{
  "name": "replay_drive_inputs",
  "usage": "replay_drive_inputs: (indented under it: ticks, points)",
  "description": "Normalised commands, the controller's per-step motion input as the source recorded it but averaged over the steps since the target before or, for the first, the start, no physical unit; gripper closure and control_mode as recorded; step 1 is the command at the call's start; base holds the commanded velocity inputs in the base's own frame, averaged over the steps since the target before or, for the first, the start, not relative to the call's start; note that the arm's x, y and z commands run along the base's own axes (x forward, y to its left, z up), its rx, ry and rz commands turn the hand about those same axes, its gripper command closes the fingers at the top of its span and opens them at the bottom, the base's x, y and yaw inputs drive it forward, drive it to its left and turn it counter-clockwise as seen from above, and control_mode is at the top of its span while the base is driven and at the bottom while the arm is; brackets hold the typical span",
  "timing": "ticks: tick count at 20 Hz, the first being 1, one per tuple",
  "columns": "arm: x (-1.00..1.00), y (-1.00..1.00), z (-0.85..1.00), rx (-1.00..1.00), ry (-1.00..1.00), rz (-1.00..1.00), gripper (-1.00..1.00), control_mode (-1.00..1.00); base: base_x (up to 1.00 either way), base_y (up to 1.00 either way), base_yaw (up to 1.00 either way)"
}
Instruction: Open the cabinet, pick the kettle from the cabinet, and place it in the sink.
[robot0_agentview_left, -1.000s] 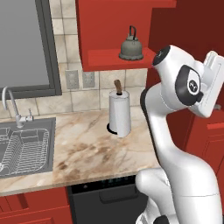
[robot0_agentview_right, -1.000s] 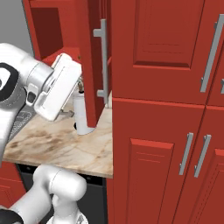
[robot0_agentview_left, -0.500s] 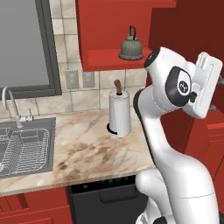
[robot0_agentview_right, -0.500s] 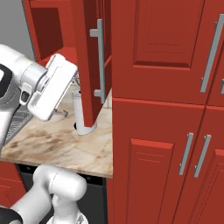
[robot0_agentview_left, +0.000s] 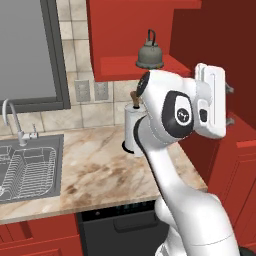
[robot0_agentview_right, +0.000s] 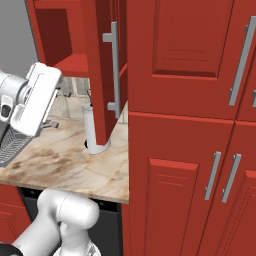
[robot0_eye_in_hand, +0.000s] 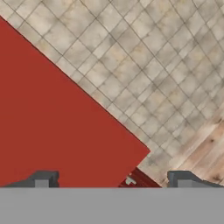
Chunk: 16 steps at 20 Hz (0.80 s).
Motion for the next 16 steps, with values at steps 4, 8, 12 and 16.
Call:
replay_drive_inputs:
  ticks: [4,8,12,16]
  points:
    - [-0.01,0.38,0.23,-0.36,0.37,0.38,-1.00,-1.00,0.00,0.00,0.00]
    - [0.00,0.27,0.27,-0.37,0.37,0.43,-1.00,-1.00,0.00,0.00,0.00]
    - [0.05,0.22,0.27,-0.42,0.43,0.35,-1.00,-1.00,0.00,0.00,0.00]
    - [0.20,0.07,0.23,-0.30,0.49,0.27,-1.00,-1.00,0.00,0.00,0.00]
